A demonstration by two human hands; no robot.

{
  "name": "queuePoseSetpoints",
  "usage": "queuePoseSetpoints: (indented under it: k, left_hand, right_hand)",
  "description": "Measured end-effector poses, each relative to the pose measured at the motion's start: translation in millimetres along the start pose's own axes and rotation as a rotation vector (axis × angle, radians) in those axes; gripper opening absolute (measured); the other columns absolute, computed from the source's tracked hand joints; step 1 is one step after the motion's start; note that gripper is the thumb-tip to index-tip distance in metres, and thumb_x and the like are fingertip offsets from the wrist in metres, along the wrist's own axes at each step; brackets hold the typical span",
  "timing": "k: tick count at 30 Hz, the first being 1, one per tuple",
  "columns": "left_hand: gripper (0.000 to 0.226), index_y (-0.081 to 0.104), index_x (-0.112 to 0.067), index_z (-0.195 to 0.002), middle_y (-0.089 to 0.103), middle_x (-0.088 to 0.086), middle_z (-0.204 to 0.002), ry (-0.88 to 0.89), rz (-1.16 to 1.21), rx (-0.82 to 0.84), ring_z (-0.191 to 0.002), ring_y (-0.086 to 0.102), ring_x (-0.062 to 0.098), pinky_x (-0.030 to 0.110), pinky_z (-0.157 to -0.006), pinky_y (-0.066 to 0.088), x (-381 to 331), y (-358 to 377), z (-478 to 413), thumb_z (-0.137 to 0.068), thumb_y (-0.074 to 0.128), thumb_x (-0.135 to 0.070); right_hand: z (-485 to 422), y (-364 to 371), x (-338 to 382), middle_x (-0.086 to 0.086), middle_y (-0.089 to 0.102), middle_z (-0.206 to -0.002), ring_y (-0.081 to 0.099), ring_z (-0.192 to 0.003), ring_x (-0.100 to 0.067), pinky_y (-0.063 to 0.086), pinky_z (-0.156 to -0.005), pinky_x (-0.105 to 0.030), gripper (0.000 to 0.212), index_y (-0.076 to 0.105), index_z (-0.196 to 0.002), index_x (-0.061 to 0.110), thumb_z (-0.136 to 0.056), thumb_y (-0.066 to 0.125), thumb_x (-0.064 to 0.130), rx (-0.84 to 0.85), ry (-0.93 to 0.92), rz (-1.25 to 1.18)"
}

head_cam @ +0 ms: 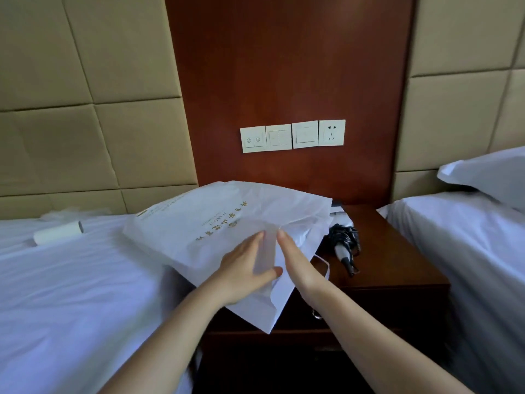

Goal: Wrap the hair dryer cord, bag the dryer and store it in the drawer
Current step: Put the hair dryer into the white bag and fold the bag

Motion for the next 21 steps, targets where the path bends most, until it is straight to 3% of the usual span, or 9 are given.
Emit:
queuePoseSetpoints:
  k: [3, 6, 8, 10, 13, 15, 17, 21]
  left_hand:
    - [0.093, -0.009, -0.023, -0.150, -0.001, -0.008, -0.160, -0.074, 0.111, -0.003, -0.147, 0.008, 0.013, 0.038, -0.118, 0.015, -6.7, 6.9, -2.7, -0.088, 0.054, -0.050]
    - [0.093, -0.009, -0.029, -0.150, 0.008, -0.005, -0.160, -0.103, 0.186, -0.109, -0.145, 0.020, 0.019, 0.043, -0.115, 0.024, -6.8, 6.5, -7.6, -0.087, 0.059, -0.042]
    - [0.075, 0.011, -0.029, -0.150, 0.029, -0.002, -0.154, -0.110, 0.149, -0.282, -0.138, 0.034, 0.022, 0.038, -0.107, 0.033, -8.5, -0.5, -10.9, -0.090, 0.057, -0.032]
    - [0.048, 0.040, -0.022, -0.138, 0.049, 0.001, -0.140, -0.123, 0.049, -0.432, -0.127, 0.047, 0.023, 0.036, -0.097, 0.040, -12.0, -12.0, -14.4, -0.092, 0.053, -0.023]
    - [0.025, 0.058, -0.015, -0.115, 0.061, 0.004, -0.120, -0.155, -0.092, -0.419, -0.111, 0.055, 0.027, 0.036, -0.086, 0.044, -12.5, -26.5, -22.7, -0.091, 0.050, -0.016]
    - [0.017, 0.060, -0.016, -0.104, 0.065, 0.007, -0.110, -0.180, -0.152, -0.339, -0.103, 0.057, 0.030, 0.036, -0.081, 0.046, -9.3, -32.1, -24.7, -0.091, 0.048, -0.014]
    - [0.013, 0.056, -0.017, -0.092, 0.065, 0.010, -0.102, -0.192, -0.207, -0.313, -0.097, 0.056, 0.034, 0.037, -0.076, 0.046, -4.2, -37.4, -23.6, -0.091, 0.045, -0.011]
    - [0.012, 0.044, -0.018, -0.087, 0.057, 0.011, -0.095, -0.240, -0.253, -0.363, -0.092, 0.053, 0.037, 0.035, -0.070, 0.042, 1.8, -48.7, -18.6, -0.085, 0.044, -0.007]
  right_hand:
    - [8.3, -9.3, 9.5, 0.018, 0.023, -0.152, 0.012, -0.142, -0.003, 0.007, -0.120, -0.041, 0.060, 0.031, -0.145, 0.030, -0.094, 0.016, 0.058, 0.083, 0.019, -0.055]
    - [12.4, -10.1, 17.1, 0.023, 0.022, -0.147, 0.009, -0.140, -0.001, 0.004, -0.120, -0.042, 0.061, 0.040, -0.138, 0.038, -0.090, 0.012, 0.062, 0.159, -0.003, -0.031]
    - [13.5, -7.0, 23.7, 0.016, 0.023, -0.152, 0.010, -0.141, -0.001, 0.005, -0.120, -0.038, 0.057, 0.042, -0.137, 0.035, -0.094, 0.011, 0.056, 0.173, -0.025, -0.003]
    - [12.3, -4.5, 30.0, 0.018, 0.032, -0.143, 0.021, -0.130, 0.004, 0.010, -0.113, -0.021, 0.053, 0.045, -0.137, 0.028, -0.100, 0.011, 0.045, 0.163, -0.044, -0.005]
    - [8.4, -4.0, 35.4, 0.012, 0.046, -0.124, 0.038, -0.109, 0.009, 0.024, -0.081, 0.006, 0.048, 0.059, -0.126, 0.014, -0.103, 0.020, 0.032, 0.112, -0.089, 0.044]
    - [4.6, -7.7, 34.9, 0.002, 0.052, -0.122, 0.046, -0.102, 0.011, 0.027, -0.076, 0.005, 0.040, 0.063, -0.117, 0.009, -0.102, 0.029, 0.024, 0.038, -0.120, 0.081]
    - [2.7, -13.3, 36.6, 0.006, 0.051, -0.120, 0.046, -0.101, 0.013, 0.029, -0.078, 0.005, 0.036, 0.059, -0.121, 0.009, -0.101, 0.033, 0.022, -0.010, -0.146, 0.058]
    - [0.9, -17.7, 45.4, 0.013, 0.037, -0.142, 0.026, -0.130, 0.004, 0.019, -0.102, -0.014, 0.039, 0.043, -0.139, 0.023, -0.101, 0.033, 0.028, 0.032, -0.160, 0.035]
Point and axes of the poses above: each hand's wrist, its own z-axis away from the middle knuckle, its own y-axis out of the palm, x = y × z, the point moved 2 cm from there along -z, towards the middle knuckle
